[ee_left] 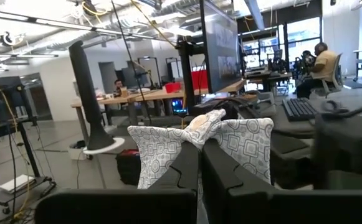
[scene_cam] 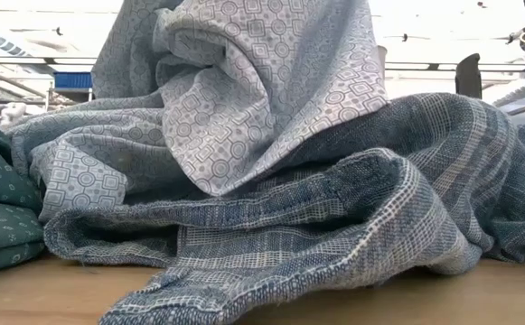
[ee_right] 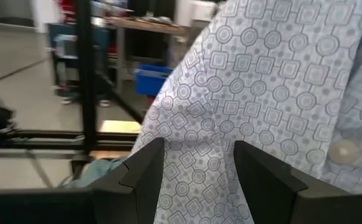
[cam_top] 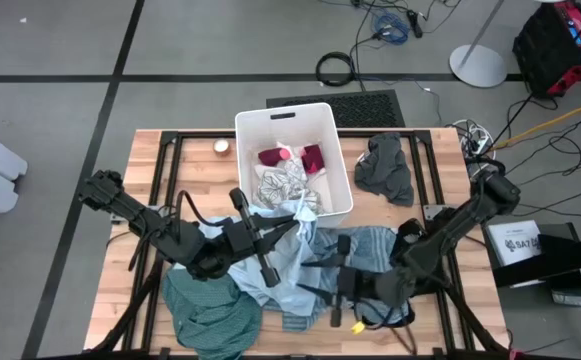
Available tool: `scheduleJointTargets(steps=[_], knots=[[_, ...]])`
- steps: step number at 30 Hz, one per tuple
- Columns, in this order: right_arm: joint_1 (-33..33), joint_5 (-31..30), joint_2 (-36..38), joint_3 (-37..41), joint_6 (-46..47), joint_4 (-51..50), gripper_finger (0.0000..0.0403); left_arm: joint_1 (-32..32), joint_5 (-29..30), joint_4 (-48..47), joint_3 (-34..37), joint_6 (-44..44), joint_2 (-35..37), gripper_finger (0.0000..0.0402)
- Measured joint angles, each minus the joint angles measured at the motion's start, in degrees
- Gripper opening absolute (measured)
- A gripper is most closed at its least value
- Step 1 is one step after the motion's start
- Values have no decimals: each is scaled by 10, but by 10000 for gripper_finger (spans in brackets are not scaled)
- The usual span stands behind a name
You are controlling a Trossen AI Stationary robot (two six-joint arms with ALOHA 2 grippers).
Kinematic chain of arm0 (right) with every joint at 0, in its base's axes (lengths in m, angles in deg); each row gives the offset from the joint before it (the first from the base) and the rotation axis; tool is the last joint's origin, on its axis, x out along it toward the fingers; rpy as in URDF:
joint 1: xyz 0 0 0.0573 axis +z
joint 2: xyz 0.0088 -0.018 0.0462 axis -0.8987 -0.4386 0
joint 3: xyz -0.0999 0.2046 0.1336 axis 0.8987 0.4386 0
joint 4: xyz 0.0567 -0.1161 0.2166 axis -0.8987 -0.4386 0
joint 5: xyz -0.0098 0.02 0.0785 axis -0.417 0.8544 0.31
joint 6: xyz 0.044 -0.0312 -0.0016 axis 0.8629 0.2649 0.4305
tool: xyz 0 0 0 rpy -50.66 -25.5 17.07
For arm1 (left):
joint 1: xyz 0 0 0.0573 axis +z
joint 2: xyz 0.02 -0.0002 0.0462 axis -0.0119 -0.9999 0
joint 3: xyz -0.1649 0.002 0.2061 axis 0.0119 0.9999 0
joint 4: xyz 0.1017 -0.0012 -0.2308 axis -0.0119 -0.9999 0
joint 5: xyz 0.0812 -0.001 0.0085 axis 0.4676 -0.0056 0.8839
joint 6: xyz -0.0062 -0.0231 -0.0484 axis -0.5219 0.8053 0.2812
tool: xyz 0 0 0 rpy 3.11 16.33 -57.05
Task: Sort clothes
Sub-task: Put the light blue shirt into the white laundry bin
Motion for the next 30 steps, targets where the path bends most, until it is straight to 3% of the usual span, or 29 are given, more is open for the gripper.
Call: scheduleJointTargets(steps=[5, 8, 11, 14, 16, 21, 30], knots=[[8, -105, -40, -36, 5, -18, 182, 0, 13, -25, 0, 1, 0, 4], [8, -135, -52, -43, 5, -21, 170, 0, 16, -29, 0, 1, 0, 4], [8, -140, -54, -43, 8, -27, 121, 0, 18, -31, 0, 1, 0, 4], [8, -140, -50, -43, -3, -42, 35, 0, 19, -37, 0, 1, 0, 4], [10, -141, -45, -43, -18, -45, 12, -1, 20, -41, 0, 1, 0, 4], [36, -149, -13, -43, -49, -77, 3, -10, 40, -44, 0, 1, 0, 4], [93, -151, 58, -43, 1, -163, 51, -16, 49, -57, 0, 0, 0, 4]])
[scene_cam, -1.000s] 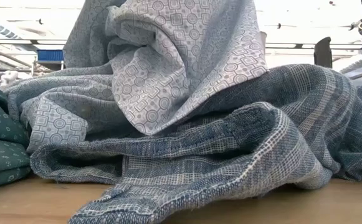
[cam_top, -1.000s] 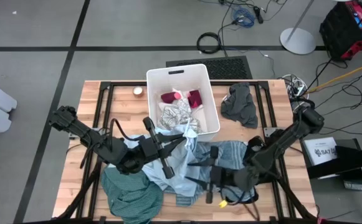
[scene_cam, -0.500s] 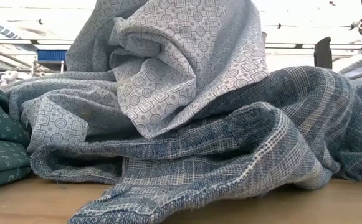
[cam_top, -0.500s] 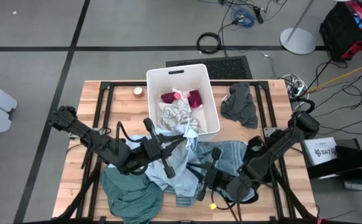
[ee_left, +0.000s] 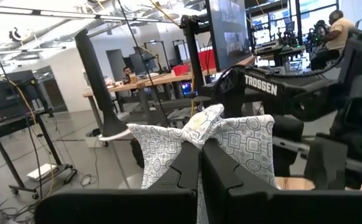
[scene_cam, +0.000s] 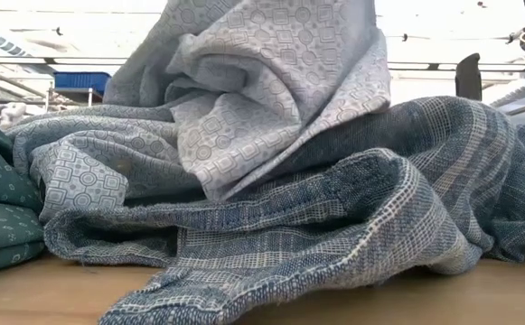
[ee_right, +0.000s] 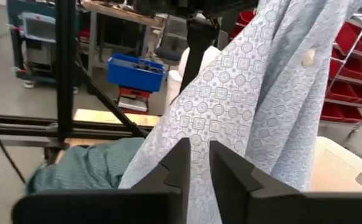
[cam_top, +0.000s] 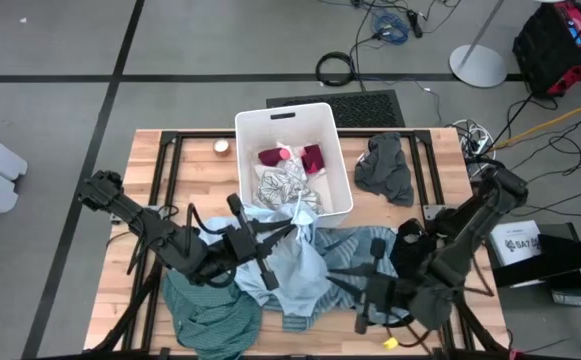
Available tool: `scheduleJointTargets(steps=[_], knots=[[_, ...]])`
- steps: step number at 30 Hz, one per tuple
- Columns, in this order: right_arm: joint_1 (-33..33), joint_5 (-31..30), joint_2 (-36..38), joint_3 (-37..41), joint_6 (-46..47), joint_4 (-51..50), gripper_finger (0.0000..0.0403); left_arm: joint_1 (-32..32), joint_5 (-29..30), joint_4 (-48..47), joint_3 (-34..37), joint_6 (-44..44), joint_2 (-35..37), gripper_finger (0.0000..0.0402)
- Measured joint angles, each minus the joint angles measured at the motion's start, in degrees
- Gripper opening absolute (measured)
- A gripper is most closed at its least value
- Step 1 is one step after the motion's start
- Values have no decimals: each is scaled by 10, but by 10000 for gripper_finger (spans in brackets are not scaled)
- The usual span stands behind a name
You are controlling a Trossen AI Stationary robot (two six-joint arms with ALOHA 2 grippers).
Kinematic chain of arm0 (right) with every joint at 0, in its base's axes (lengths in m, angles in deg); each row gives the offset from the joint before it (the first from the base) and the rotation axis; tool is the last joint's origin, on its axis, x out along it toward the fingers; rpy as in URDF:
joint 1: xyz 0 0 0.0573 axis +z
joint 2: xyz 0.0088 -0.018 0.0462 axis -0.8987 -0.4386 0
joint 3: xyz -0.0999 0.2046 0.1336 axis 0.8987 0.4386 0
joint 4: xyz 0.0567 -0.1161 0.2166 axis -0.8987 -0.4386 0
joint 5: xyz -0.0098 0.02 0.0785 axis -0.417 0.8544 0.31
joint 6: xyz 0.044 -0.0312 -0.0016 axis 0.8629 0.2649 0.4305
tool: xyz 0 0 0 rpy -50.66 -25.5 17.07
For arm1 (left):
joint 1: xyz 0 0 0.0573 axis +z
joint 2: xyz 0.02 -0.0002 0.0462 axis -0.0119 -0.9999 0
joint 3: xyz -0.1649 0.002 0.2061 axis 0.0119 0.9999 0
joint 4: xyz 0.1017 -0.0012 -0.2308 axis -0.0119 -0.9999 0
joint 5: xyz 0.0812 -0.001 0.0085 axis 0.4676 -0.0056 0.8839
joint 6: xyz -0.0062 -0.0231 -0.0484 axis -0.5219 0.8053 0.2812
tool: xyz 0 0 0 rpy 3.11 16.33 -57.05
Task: Sort clothes
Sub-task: Put the light blue shirt into the white laundry bin
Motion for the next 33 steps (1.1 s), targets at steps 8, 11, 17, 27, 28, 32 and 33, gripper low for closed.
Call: scheduleJointTargets(steps=[8, 11, 17, 27, 28, 32, 33], knots=[[12, 64, 17, 0, 103, -114, 134, 0, 0, 1, 0, 0, 0, 4], [-6, 113, 17, 0, 136, -143, 188, 0, 0, 2, 0, 0, 0, 4], [-31, 134, 18, 0, 156, -160, 295, -1, 0, 2, 0, 0, 0, 4], [-95, 158, -15, 0, 216, -196, 336, -2, 0, 4, 0, 1, 0, 4], [-99, 173, -17, 0, 216, -196, 329, -2, 0, 4, 0, 1, 0, 4], [-95, 197, -18, 0, 207, -194, 239, -7, 0, 8, 0, 1, 0, 5], [-89, 197, -16, 0, 201, -194, 201, -9, 1, 9, 0, 1, 0, 6]])
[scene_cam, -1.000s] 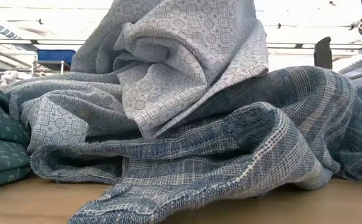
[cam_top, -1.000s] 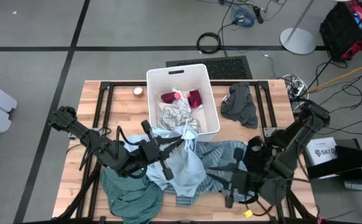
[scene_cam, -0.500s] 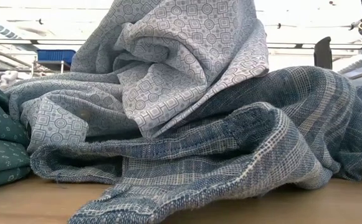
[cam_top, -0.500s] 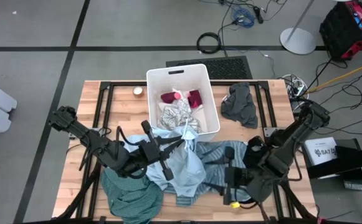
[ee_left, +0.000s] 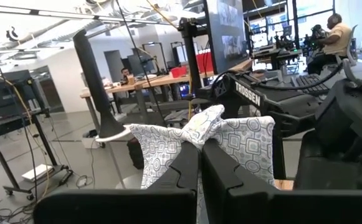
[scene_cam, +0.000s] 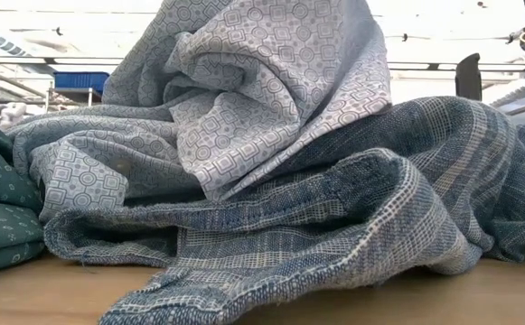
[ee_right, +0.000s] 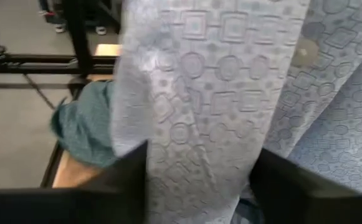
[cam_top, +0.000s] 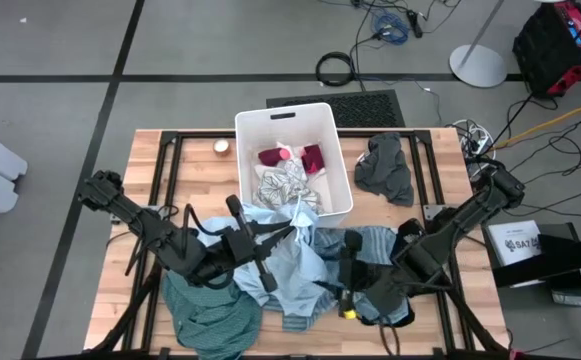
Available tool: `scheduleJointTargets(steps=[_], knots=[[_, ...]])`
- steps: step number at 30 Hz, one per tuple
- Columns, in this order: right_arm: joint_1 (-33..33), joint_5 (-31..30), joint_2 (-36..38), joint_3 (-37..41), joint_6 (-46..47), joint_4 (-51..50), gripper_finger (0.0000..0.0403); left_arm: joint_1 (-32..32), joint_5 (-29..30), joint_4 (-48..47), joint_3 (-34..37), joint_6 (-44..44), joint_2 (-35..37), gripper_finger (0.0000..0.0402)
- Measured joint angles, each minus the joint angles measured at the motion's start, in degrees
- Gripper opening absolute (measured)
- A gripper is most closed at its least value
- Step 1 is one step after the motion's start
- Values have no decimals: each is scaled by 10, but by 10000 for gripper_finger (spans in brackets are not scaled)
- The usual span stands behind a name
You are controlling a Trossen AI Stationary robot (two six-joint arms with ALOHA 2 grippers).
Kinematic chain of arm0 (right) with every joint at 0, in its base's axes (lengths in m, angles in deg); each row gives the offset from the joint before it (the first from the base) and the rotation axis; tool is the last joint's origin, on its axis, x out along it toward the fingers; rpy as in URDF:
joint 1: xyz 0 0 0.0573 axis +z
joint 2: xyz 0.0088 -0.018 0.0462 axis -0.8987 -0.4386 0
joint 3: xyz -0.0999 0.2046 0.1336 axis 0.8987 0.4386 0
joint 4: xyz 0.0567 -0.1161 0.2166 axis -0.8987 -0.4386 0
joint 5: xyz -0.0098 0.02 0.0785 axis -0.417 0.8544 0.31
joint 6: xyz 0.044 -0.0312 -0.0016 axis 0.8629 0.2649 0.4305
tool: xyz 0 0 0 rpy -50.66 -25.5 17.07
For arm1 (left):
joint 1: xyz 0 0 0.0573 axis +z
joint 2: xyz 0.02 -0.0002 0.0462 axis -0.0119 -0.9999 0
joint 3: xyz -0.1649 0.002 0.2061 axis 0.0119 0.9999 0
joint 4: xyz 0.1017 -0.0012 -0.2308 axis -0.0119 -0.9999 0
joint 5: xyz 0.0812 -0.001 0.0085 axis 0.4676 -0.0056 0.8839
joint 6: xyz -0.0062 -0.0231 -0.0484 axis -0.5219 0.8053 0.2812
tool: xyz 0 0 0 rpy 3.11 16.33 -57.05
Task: Sort clothes
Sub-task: Put the light blue shirt into the white laundry bin
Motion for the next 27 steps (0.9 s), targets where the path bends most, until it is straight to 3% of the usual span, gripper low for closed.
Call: scheduleJointTargets(steps=[3, 5, 10, 16, 20, 24, 27], knots=[[14, 0, 9, -8, -26, -1, 60, -6, 7, 0, -2, 0, 0, 7], [24, -6, 12, -21, -55, 2, 20, -6, 7, 0, -2, 0, 0, 8], [56, -21, 18, -87, -74, -59, 2, -14, 8, -6, -2, -5, 0, 9], [122, -68, 22, -203, -25, -222, 0, -32, 8, -39, -3, -15, 0, 16], [153, -85, 22, -259, 28, -315, 0, -43, 7, -116, -3, 0, 0, 63], [174, -81, 22, -302, 129, -427, 0, -47, 6, -198, -3, 87, 2, 130], [193, -71, 22, -320, 264, -539, 0, -48, -56, -309, -3, 200, 12, 170]])
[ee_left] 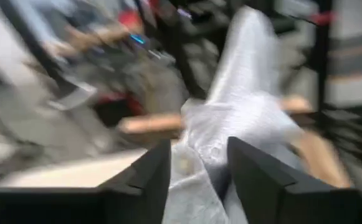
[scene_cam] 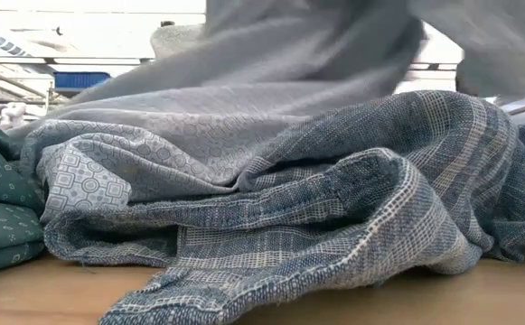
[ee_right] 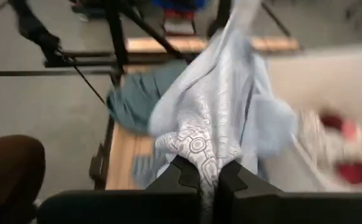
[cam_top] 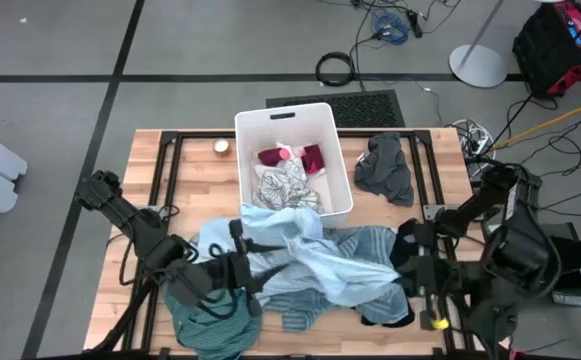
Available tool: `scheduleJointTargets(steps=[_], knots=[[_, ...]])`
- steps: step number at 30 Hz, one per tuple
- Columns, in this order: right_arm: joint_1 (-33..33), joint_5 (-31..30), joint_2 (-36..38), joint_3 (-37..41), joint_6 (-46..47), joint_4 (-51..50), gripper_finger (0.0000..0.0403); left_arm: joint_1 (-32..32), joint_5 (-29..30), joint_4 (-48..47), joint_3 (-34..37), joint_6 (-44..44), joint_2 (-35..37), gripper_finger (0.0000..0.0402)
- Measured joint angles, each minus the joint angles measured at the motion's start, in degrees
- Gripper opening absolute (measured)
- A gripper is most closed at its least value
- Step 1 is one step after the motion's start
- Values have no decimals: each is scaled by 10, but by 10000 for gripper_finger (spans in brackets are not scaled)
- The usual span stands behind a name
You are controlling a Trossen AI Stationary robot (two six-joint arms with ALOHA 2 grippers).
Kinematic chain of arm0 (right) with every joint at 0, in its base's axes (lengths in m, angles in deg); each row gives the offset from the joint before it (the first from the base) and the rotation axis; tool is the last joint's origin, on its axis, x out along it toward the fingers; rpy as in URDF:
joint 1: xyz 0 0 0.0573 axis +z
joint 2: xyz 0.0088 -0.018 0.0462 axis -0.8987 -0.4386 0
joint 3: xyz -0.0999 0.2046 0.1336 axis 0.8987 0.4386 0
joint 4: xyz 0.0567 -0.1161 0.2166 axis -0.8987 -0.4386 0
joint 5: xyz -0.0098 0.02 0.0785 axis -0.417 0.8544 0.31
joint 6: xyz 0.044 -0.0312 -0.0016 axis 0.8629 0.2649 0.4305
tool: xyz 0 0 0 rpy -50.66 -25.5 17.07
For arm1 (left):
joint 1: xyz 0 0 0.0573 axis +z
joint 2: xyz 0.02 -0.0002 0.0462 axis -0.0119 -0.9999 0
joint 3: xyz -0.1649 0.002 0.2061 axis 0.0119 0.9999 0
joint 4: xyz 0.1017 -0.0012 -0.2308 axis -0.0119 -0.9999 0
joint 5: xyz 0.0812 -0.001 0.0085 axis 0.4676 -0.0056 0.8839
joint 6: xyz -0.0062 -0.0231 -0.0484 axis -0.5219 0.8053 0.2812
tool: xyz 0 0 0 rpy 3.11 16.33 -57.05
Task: Sort clothes
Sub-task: Put the light blue shirt into the white laundry bin
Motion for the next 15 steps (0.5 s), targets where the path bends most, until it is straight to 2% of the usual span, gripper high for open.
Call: scheduleJointTargets(steps=[2, 5, 8, 12, 15], knots=[[13, 21, 0, -7, 98, -78, 0, 2, -56, -70, 0, 69, 6, 185], [35, 66, 0, -10, 232, -168, 0, 3, -110, -137, 1, 98, 3, 193], [54, 107, 3, -1, 262, -162, 0, 2, -142, -146, 15, 97, -8, 194], [79, 131, 7, 1, 309, -165, 0, 10, -205, -142, 18, 75, -48, 190], [91, 131, 6, 1, 331, -164, 0, 20, -201, -151, 19, 30, -102, 185]])
